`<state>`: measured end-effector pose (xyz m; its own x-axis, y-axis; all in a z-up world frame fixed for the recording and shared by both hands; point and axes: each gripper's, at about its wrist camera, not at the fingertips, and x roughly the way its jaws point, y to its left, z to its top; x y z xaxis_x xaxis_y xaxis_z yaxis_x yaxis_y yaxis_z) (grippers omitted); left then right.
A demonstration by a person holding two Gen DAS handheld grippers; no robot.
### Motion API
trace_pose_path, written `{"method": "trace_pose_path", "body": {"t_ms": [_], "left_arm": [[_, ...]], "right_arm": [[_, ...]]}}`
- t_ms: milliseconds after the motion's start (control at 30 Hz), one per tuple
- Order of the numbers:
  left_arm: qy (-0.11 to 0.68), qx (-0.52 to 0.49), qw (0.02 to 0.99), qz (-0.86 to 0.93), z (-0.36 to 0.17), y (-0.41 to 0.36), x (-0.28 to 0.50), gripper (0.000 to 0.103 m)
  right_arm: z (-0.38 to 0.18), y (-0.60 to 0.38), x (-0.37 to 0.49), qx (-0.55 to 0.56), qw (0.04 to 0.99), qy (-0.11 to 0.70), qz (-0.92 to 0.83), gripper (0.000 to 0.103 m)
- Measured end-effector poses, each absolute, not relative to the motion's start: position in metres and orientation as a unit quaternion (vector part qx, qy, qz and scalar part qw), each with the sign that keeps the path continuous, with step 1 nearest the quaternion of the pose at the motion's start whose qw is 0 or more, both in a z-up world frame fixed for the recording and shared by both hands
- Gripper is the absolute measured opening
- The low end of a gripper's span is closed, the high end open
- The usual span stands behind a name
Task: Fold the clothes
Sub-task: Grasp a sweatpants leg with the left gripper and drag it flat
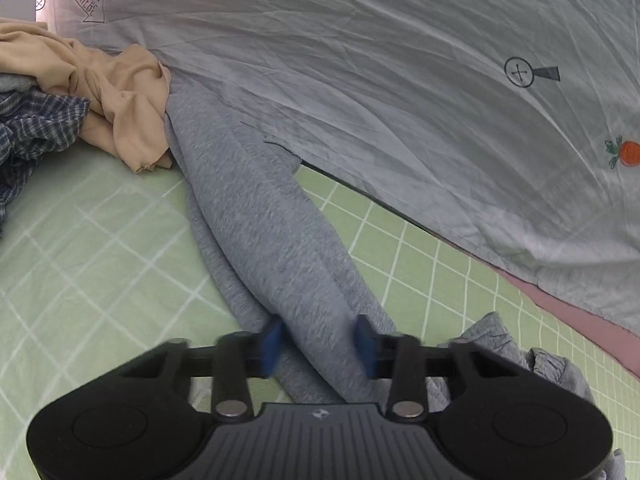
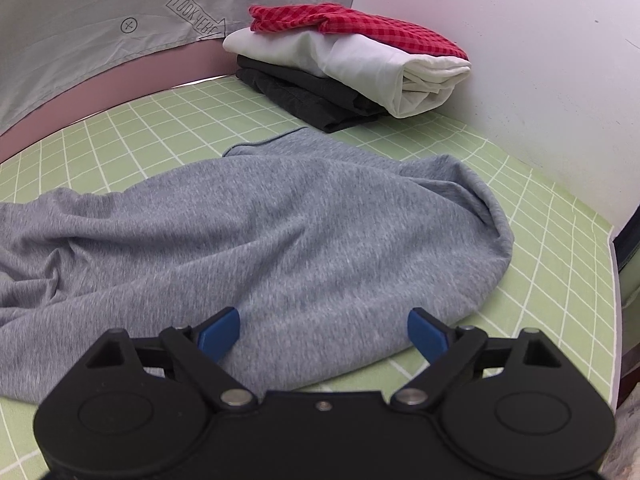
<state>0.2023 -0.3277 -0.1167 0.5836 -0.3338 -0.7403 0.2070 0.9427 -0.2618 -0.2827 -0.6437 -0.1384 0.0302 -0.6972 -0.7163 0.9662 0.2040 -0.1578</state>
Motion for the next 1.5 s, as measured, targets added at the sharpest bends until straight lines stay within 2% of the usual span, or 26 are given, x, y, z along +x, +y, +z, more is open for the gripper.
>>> {"method": "trace_pose_path", "body": {"t_ms": [200, 433, 600, 933, 1067, 1200, 1267, 1333, 1367, 1400, 1500], "left_arm": [[0.406, -0.028, 0.902, -0.145, -0.097, -0.316, 0.157, 0.002], [0.382, 0.007, 0.916, -0.125, -0.066, -0.285, 0.059, 0.002], [0.405, -0.011, 0.905, -0.127, -0.061, -0.279, -0.016, 0.002], [0.468, -0.057, 0.862, -0.184, -0.090, -0.341, -0.171, 0.002], [0.500, -0.112, 0.831, -0.214, -0.098, -0.373, -0.210, 0.002], [0.511, -0.104, 0.823, -0.228, -0.095, -0.390, -0.232, 0.004], [0.510, -0.095, 0.825, -0.226, -0.089, -0.384, -0.232, 0.018], [0.507, -0.092, 0.828, -0.223, -0.081, -0.371, -0.225, 0.042], [0.503, -0.089, 0.831, -0.219, -0.078, -0.363, -0.221, 0.048], [0.495, -0.079, 0.838, -0.216, -0.074, -0.355, -0.217, 0.052], [0.466, -0.038, 0.860, -0.205, -0.066, -0.332, -0.201, 0.054]], "right_arm": [[-0.136, -0.639, -0.294, 0.180, 0.711, 0.356, -0.578, 0.092], [-0.138, -0.637, -0.322, 0.185, 0.736, 0.366, -0.539, 0.092], [-0.139, -0.639, -0.342, 0.191, 0.756, 0.364, -0.509, 0.092], [-0.138, -0.636, -0.366, 0.147, 0.805, 0.374, -0.437, 0.092], [-0.133, -0.631, -0.378, 0.133, 0.811, 0.377, -0.427, 0.092], [-0.129, -0.627, -0.387, 0.134, 0.813, 0.378, -0.422, 0.092], [-0.125, -0.621, -0.387, 0.139, 0.815, 0.373, -0.421, 0.092], [-0.121, -0.611, -0.383, 0.144, 0.817, 0.367, -0.421, 0.092], [-0.119, -0.607, -0.380, 0.150, 0.818, 0.363, -0.419, 0.092], [-0.116, -0.602, -0.376, 0.157, 0.820, 0.360, -0.417, 0.092], [-0.110, -0.582, -0.359, 0.186, 0.825, 0.350, -0.403, 0.092]]}}
